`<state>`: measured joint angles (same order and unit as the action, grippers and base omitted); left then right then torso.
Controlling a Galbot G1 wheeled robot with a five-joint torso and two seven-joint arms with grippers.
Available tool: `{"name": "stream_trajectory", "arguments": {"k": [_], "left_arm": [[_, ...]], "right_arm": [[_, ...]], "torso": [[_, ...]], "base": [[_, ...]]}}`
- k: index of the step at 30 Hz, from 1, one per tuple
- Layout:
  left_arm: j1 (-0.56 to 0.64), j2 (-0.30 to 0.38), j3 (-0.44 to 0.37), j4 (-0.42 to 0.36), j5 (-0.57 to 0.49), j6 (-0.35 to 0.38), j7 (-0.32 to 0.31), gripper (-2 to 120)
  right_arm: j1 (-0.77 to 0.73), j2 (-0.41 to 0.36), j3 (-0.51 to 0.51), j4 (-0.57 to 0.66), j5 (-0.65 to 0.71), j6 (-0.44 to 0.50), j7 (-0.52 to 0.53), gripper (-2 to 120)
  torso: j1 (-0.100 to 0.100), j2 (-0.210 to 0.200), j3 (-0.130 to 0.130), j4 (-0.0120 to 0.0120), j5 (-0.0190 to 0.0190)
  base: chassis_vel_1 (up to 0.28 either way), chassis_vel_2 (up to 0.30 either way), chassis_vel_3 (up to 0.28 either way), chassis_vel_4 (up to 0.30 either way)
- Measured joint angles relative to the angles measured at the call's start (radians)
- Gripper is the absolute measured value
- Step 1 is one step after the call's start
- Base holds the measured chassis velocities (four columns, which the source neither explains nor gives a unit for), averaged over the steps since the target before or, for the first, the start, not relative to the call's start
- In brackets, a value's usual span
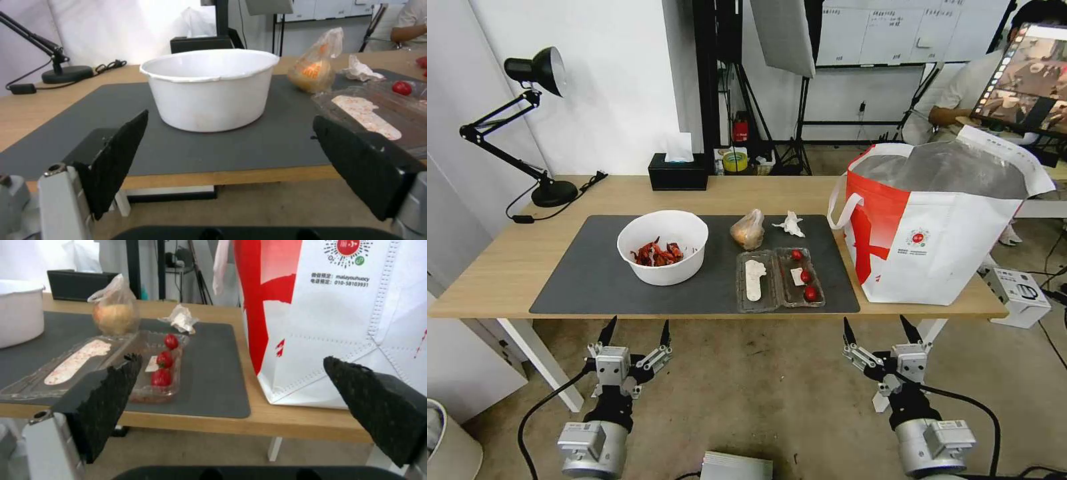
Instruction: Pick up the trash from the table and place it into the takeout bag.
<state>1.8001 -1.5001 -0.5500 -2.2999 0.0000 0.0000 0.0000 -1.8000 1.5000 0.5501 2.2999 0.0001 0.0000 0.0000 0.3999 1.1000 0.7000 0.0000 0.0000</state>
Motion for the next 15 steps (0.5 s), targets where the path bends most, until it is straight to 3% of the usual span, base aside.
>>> {"name": "stream_trajectory", "arguments": {"k": [15], "left_arm": [[0.000, 0.000, 0.000, 0.000, 0.000, 0.000, 0.000, 100]], "right_arm": [[0.000, 0.000, 0.000, 0.000, 0.000, 0.000, 0.000, 100]], "torso": [[0.000, 0.000, 0.000, 0.0000, 0.0000]], "base": [[0.000, 0.000, 0.000, 0.000]]}}
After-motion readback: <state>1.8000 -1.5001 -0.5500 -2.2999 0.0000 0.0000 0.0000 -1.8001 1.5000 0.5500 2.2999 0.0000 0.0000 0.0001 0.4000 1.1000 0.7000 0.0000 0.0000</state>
